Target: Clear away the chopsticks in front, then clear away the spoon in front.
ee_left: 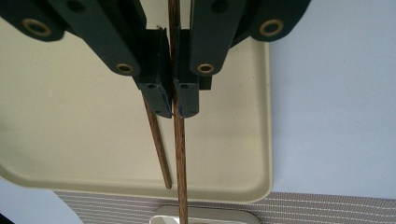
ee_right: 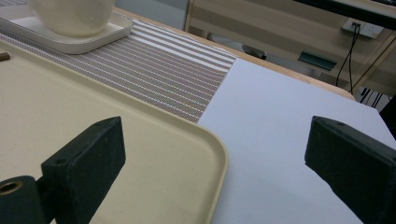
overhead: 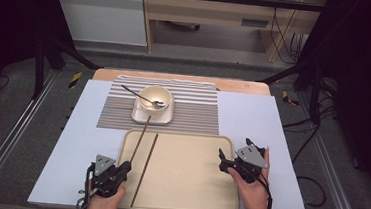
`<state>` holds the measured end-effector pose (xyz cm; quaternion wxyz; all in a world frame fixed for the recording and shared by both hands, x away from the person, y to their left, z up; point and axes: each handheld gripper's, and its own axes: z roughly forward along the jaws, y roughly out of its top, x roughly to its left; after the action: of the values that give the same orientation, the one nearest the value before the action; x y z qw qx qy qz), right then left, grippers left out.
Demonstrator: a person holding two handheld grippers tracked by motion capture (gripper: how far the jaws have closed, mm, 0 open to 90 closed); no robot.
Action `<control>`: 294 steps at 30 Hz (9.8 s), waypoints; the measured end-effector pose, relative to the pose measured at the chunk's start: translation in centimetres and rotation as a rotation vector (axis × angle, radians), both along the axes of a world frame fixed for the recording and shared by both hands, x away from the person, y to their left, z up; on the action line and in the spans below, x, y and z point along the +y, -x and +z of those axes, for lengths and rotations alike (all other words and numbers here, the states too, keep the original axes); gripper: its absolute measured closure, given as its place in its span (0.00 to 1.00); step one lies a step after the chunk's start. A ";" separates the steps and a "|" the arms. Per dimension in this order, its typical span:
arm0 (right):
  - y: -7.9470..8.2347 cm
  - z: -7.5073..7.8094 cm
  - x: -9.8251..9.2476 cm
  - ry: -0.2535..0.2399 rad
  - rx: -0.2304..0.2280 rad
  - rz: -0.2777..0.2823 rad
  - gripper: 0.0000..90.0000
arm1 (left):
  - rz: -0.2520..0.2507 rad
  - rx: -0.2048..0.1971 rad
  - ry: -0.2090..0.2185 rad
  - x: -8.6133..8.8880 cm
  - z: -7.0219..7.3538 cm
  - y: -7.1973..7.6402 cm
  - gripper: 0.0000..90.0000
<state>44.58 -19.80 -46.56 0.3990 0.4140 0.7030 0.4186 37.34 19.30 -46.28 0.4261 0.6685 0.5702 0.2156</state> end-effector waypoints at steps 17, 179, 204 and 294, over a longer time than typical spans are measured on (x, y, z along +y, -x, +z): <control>0.0 0.0 0.1 0.001 0.003 0.002 0.06 | 0.002 0.005 0.021 -0.1 -0.7 0.6 0.95; -0.2 -0.1 0.1 0.008 0.010 0.021 0.06 | -0.204 -0.104 -0.165 0.0 4.6 -14.2 0.16; -0.2 -0.3 0.2 0.036 0.009 0.009 0.06 | -0.052 -0.169 -0.189 3.5 2.8 -23.1 0.31; 0.0 0.3 -0.8 -0.012 -0.080 -0.035 0.06 | -0.329 -0.382 0.141 1.9 11.2 -12.3 0.99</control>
<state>44.54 -20.58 -46.24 0.4316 0.4113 0.6767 0.4320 49.60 21.19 -35.10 0.6009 0.6680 0.3767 0.2252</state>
